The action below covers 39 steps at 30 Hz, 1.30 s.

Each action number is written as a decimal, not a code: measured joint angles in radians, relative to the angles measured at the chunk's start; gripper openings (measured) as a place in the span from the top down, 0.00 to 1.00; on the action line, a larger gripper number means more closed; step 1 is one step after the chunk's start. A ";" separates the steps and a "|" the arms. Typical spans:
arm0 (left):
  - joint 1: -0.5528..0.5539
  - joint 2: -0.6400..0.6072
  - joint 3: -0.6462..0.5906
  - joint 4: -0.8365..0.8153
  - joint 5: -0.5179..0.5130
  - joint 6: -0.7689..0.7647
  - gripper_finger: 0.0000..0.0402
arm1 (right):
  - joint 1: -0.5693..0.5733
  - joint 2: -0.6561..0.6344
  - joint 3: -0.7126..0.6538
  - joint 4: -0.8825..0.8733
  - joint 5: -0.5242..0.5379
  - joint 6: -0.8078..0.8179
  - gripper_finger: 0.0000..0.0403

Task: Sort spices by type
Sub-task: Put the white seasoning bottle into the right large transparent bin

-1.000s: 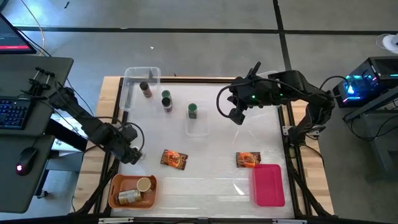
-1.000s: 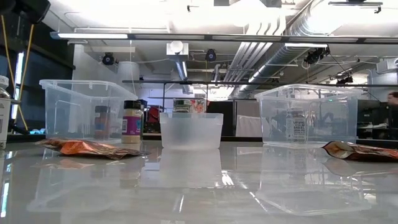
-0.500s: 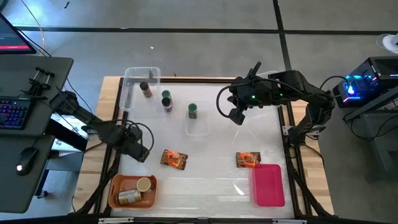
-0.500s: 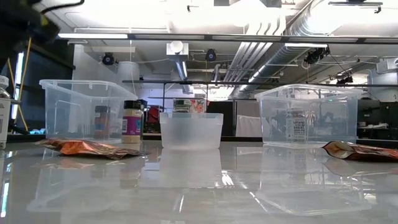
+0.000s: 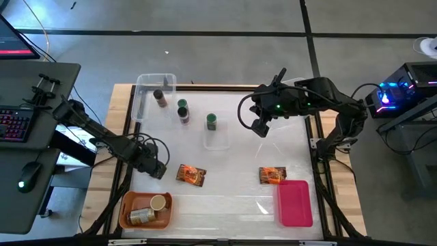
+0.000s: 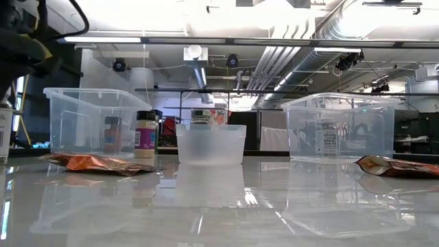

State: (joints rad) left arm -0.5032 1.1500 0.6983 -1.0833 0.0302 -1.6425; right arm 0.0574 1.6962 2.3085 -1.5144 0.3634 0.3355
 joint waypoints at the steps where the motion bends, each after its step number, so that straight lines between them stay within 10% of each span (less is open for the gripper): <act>1: 0.000 -0.001 0.000 0.005 0.006 0.018 0.32 | 0.000 0.000 0.000 0.000 0.000 0.000 1.00; 6: -0.001 -0.009 0.002 0.012 0.014 0.092 0.58 | 0.000 0.000 0.000 0.000 0.000 -0.001 1.00; 17: 0.083 -0.098 0.111 0.131 -0.241 0.345 0.59 | 0.000 0.000 0.000 0.028 0.000 -0.001 1.00; 24: 0.244 -0.102 0.240 0.515 -0.346 0.849 0.59 | 0.009 -0.007 0.000 0.248 0.000 -0.089 1.00; 31: 0.459 0.082 0.347 0.877 -0.233 1.379 0.59 | 0.013 -0.044 0.000 0.589 0.106 -0.187 1.00; 39: 0.604 0.418 0.591 0.909 -0.003 1.581 0.59 | -0.118 -0.043 0.000 0.232 0.294 0.085 1.00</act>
State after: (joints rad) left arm 0.1012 1.5675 1.2893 -0.1740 0.0269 -0.0615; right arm -0.0602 1.6528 2.3081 -1.2827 0.6575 0.4203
